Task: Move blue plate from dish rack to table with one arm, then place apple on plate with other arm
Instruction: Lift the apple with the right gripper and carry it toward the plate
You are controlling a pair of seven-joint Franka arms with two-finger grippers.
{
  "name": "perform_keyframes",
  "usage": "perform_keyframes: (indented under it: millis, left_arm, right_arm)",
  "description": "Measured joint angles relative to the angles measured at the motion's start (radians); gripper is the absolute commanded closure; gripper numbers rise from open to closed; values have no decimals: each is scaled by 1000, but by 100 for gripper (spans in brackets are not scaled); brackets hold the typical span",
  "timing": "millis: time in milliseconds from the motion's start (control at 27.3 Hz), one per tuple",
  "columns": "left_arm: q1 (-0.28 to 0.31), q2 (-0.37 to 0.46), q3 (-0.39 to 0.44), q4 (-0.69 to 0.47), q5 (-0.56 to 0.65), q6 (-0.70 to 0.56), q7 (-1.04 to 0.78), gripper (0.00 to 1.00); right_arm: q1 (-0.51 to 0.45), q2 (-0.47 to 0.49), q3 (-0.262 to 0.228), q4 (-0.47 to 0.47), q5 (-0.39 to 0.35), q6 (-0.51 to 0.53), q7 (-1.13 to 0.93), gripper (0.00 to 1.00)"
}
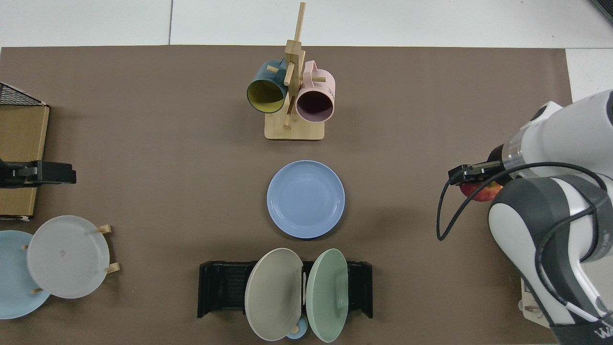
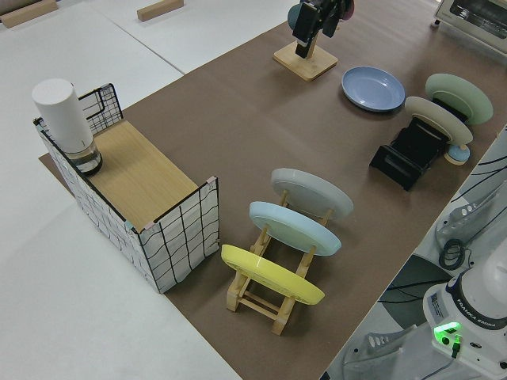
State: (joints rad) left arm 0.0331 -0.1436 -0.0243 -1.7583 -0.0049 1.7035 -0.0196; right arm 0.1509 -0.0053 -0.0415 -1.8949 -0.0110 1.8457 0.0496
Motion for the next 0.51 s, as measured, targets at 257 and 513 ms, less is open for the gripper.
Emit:
perform_keyframes:
  millis: [257,513]
  left_arm:
    - [0,0,0,0,0,0,0,0]
    - [0,0,0,0,0,0,0,0]
  right_arm:
    - [48,0,6,1,1,2,40,100]
    - [193,33,16,24,8,14,248,100]
